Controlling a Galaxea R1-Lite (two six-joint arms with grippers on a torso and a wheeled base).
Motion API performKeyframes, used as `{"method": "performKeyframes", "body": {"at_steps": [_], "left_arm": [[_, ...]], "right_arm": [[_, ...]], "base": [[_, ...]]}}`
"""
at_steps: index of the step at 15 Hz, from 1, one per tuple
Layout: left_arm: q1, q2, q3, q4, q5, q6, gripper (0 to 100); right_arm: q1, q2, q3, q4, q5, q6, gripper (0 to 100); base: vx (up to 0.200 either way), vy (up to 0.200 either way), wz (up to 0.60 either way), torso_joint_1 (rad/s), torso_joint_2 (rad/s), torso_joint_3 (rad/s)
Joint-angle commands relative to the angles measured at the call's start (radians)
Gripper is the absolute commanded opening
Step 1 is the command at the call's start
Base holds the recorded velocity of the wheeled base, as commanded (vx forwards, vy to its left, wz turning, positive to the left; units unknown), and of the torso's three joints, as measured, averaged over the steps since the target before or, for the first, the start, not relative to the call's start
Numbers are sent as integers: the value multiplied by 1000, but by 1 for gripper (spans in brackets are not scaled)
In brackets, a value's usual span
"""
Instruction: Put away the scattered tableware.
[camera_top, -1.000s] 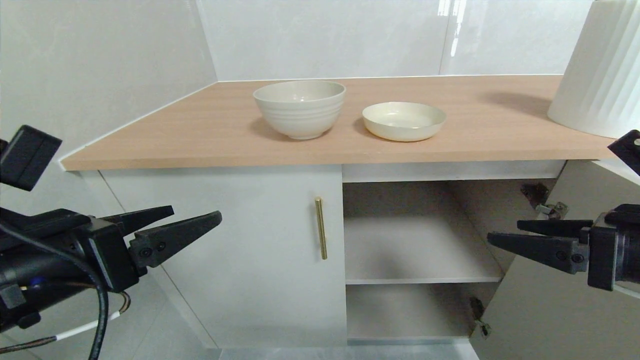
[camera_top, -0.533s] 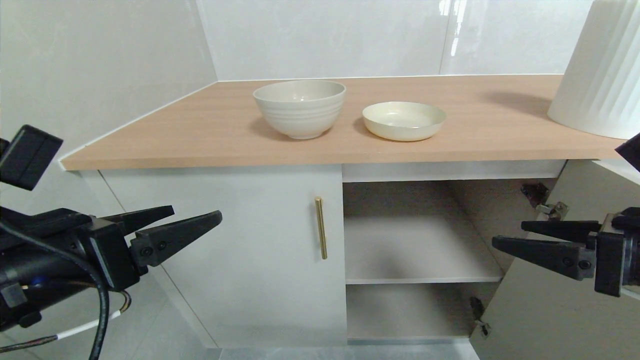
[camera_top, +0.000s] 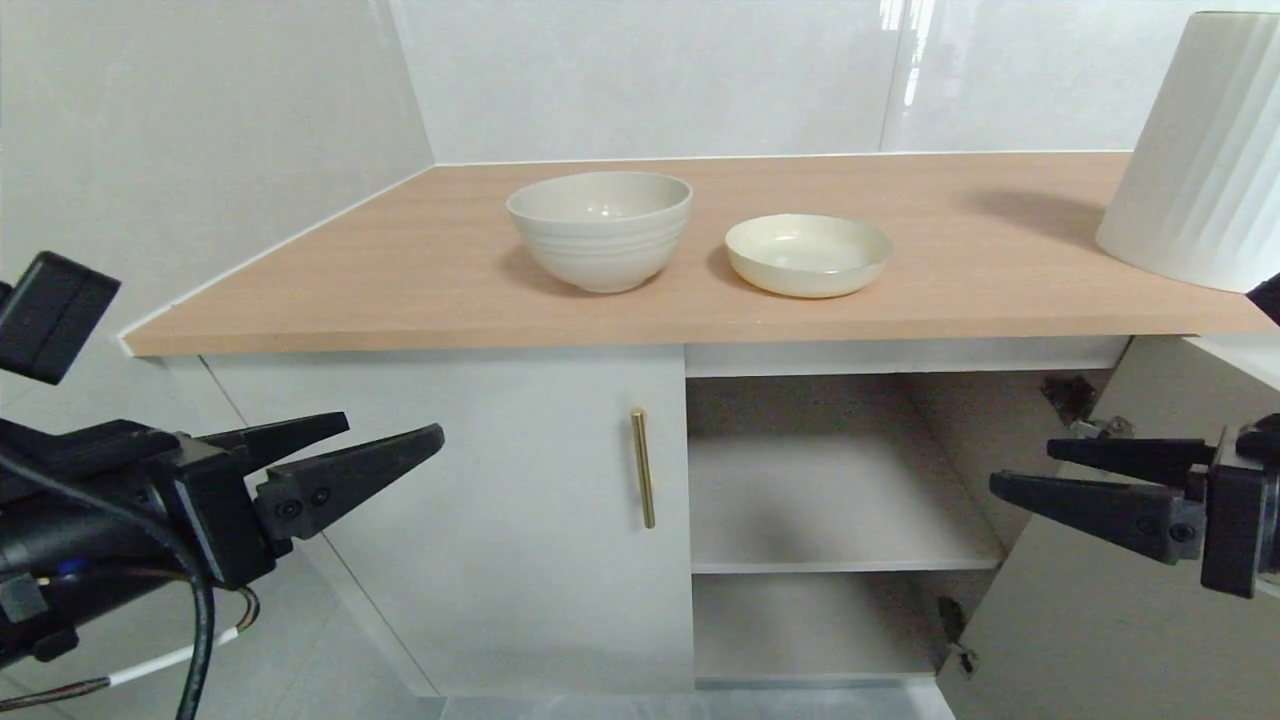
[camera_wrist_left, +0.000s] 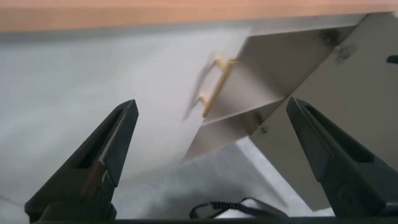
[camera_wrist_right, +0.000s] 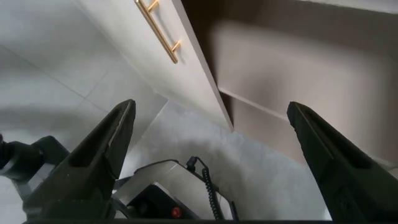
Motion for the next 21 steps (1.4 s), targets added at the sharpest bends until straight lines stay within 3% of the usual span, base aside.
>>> {"method": "performKeyframes", "body": {"at_steps": [1, 9, 11, 13, 15, 16, 17, 18, 19, 21], "left_arm": [[0, 6, -1, -1, 0, 0, 100], [0, 28, -1, -1, -2, 0, 100], [5, 74, -42, -1, 1, 0, 100], [34, 137, -152, 38, 9, 0, 100], [40, 200, -297, 177, 17, -2, 100], [40, 252, -416, 331, 49, -10, 100], [40, 258, -427, 343, 53, -13, 100], [40, 331, -511, 394, 90, -120, 100], [34, 390, -545, 397, 110, -161, 100], [26, 486, -577, 397, 217, -191, 100]], "right_arm": [[0, 3, 1, 0, 0, 0, 100], [0, 4, 5, 0, 0, -18, 100], [0, 42, 1, -39, -1, -45, 100], [-1, 139, -73, -65, -37, -51, 100], [-1, 233, -162, -48, -73, -46, 100], [-1, 308, -251, 14, -138, -43, 100], [-1, 317, -260, 23, -146, -42, 100], [0, 394, -368, 116, -221, 35, 100], [0, 411, -397, 139, -228, 81, 100], [0, 406, -389, 141, -233, 98, 100]], "base": [[0, 0, 0, 100, -207, -310], [0, 0, 0, 149, -502, -311], [0, 0, 0, 183, -483, -298], [0, 0, 0, 190, -486, -293], [0, 0, 0, 200, -491, -288], [0, 0, 0, 212, -491, -300], [0, 0, 0, 119, -300, -183], [0, 0, 0, 80, -168, -100], [0, 0, 0, 51, -95, -56], [0, 0, 0, 13, -25, -16]]}}
